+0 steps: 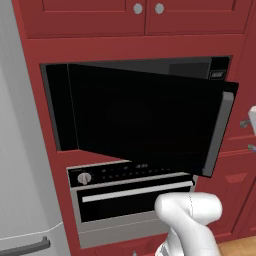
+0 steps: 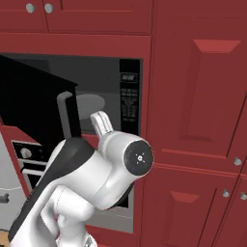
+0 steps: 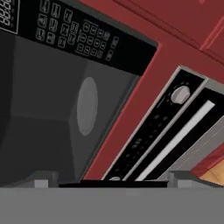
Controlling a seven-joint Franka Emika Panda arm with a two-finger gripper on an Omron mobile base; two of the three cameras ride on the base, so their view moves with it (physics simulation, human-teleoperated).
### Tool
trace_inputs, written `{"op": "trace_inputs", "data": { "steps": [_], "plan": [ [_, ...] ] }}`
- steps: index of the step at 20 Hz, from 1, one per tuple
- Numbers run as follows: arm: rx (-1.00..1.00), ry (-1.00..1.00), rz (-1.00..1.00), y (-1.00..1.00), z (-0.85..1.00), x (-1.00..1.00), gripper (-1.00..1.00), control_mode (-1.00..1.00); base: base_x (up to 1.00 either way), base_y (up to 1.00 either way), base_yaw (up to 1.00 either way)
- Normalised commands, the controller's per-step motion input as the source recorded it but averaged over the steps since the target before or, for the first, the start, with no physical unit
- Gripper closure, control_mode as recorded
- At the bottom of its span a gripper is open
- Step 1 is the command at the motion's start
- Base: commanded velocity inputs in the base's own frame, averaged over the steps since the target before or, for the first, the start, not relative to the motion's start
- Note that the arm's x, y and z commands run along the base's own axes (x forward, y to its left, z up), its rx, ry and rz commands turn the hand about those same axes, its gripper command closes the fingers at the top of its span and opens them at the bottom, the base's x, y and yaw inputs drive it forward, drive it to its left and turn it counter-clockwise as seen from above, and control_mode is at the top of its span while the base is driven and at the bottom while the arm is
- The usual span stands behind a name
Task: Place the sponge inside the microwave to prepare for sanitizing.
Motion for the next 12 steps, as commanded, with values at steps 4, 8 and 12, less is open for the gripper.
{"op": "trace_inputs", "data": {
  "steps": [4,8,12],
  "plan": [
    [0.21,0.05,0.00,0.12,-0.14,0.44,-1.00,-1.00,0.00,0.00,0.00],
    [0.24,0.05,0.00,0.06,-0.04,0.49,-1.00,-1.00,0.00,0.00,0.00],
    [0.22,0.02,0.00,0.13,-0.05,0.55,-1.00,-1.00,0.00,0.00,0.00]
  ]
}}
